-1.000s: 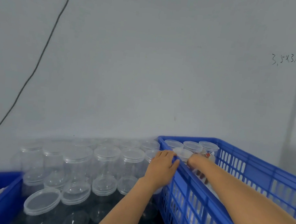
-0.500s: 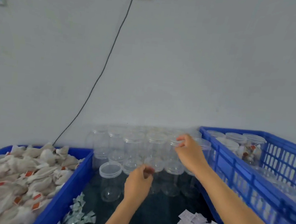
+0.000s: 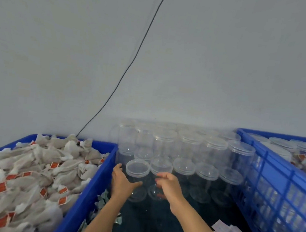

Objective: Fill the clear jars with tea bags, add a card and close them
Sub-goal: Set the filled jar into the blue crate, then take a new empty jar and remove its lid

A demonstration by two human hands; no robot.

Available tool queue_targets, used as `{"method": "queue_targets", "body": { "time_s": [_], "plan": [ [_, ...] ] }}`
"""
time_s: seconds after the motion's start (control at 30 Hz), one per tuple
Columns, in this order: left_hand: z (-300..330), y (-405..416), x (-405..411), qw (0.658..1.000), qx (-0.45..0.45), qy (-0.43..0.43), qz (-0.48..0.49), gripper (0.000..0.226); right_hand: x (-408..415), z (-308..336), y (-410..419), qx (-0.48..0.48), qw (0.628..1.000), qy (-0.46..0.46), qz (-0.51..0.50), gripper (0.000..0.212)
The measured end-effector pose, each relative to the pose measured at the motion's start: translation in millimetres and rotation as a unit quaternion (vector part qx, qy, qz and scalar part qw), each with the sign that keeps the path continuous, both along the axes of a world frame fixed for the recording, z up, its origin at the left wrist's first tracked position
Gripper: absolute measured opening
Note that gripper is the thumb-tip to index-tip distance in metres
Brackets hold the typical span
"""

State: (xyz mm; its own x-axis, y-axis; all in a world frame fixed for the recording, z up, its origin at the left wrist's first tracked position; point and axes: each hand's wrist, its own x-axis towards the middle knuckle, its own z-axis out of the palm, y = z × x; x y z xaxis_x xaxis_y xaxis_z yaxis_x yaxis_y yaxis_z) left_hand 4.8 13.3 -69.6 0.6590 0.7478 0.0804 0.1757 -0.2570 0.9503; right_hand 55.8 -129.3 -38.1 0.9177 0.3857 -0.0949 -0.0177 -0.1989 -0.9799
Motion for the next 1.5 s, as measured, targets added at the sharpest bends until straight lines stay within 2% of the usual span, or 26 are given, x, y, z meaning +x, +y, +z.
{"method": "queue_targets", "body": {
  "time_s": [0.17,0.33,0.47,0.57,0.67,0.8,0.83,0.9,1.0,1.1,1.2,1.4,1.5],
  "plan": [
    [-31,9,26,0.998,-0.052,-0.022,-0.042,0.110,3,-25,25,-0.003,1.000,0.015,0.024,0.041],
    [-47,12,33,0.995,-0.056,-0.060,-0.047,0.092,5,-34,37,0.000,1.000,-0.011,0.017,0.045],
    [-35,9,25,0.992,-0.029,-0.119,-0.014,0.082,-2,-30,37,0.018,0.998,-0.048,0.030,0.042],
    [-16,-2,4,0.987,0.018,-0.158,-0.011,0.087,-14,-19,29,0.050,0.995,-0.083,0.035,0.037],
    [-5,-25,-24,0.987,0.037,-0.154,-0.009,0.089,-31,-8,15,0.109,0.989,-0.101,0.024,0.034],
    [-15,-65,-60,0.989,0.048,-0.133,-0.052,0.096,-56,-1,-16,0.159,0.977,-0.144,0.004,0.026],
    [-22,-74,-68,0.989,0.063,-0.121,-0.062,0.096,-61,1,-24,0.146,0.978,-0.150,0.010,0.027],
    [-37,-89,-86,0.987,0.112,-0.090,-0.076,0.096,-68,1,-40,0.073,0.984,-0.160,0.027,0.041],
    [-55,-109,-109,0.976,0.196,-0.045,-0.081,0.101,-78,-7,-58,-0.117,0.976,-0.177,0.057,0.070],
    [-64,-121,-122,0.973,0.220,-0.042,-0.060,0.103,-90,-19,-63,-0.226,0.954,-0.184,0.072,0.074],
    [-65,-123,-126,0.979,0.172,-0.078,-0.073,0.101,-94,-26,-60,-0.223,0.945,-0.235,0.051,0.059],
    [-61,-109,-126,0.979,0.159,-0.018,-0.129,0.091,-97,-28,-61,-0.190,0.937,-0.285,0.065,0.052],
    [-66,-94,-125,0.974,0.080,-0.028,-0.210,0.089,-96,-25,-71,-0.157,0.932,-0.296,0.140,0.036]
  ]
}}
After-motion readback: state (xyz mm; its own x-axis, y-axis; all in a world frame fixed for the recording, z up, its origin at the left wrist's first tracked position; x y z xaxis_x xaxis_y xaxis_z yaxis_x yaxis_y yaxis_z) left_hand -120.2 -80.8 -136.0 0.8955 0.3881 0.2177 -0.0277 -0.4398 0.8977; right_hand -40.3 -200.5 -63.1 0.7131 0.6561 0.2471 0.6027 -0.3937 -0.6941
